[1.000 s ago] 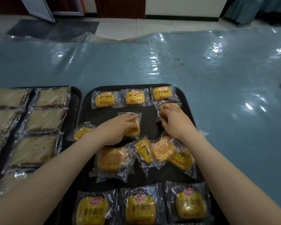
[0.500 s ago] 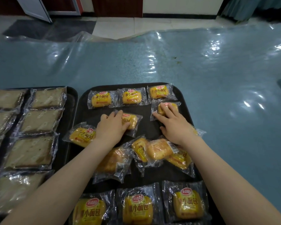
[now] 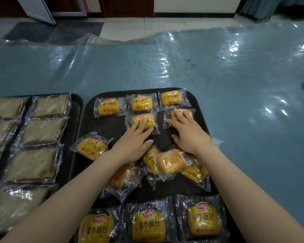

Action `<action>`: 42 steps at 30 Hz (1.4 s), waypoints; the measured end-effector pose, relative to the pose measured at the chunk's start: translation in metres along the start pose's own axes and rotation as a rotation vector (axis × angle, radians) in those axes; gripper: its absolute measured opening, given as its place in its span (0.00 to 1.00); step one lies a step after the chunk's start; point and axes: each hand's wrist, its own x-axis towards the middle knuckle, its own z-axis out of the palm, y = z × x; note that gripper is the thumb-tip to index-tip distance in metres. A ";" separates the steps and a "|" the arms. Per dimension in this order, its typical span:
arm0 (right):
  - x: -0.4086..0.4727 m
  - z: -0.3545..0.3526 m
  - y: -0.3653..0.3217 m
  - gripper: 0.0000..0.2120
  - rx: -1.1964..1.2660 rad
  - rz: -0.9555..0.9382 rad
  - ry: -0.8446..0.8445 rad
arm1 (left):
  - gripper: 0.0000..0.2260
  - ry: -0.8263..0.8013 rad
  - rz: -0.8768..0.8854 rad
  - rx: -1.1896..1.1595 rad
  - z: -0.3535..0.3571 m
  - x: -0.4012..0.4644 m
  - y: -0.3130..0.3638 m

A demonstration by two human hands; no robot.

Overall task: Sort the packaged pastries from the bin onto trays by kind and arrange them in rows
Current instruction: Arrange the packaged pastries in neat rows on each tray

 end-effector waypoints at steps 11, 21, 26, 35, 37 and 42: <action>-0.008 -0.012 -0.038 0.20 0.155 -0.078 0.166 | 0.24 0.252 -0.005 -0.141 -0.017 -0.045 -0.021; -0.012 -0.009 -0.085 0.19 0.236 -0.107 0.071 | 0.29 0.120 -0.168 -0.065 -0.014 -0.124 -0.095; -0.019 -0.001 -0.088 0.18 0.214 -0.100 0.020 | 0.29 0.198 -0.209 0.147 -0.004 -0.102 -0.098; -0.021 -0.005 -0.083 0.18 0.215 -0.033 0.046 | 0.26 0.338 -0.272 0.193 -0.011 -0.038 -0.073; -0.019 -0.005 -0.081 0.18 0.219 -0.031 0.054 | 0.30 0.225 -0.294 0.042 -0.004 -0.034 -0.072; -0.014 -0.002 -0.081 0.18 0.216 -0.019 0.042 | 0.33 0.094 -0.302 -0.044 -0.004 -0.037 -0.081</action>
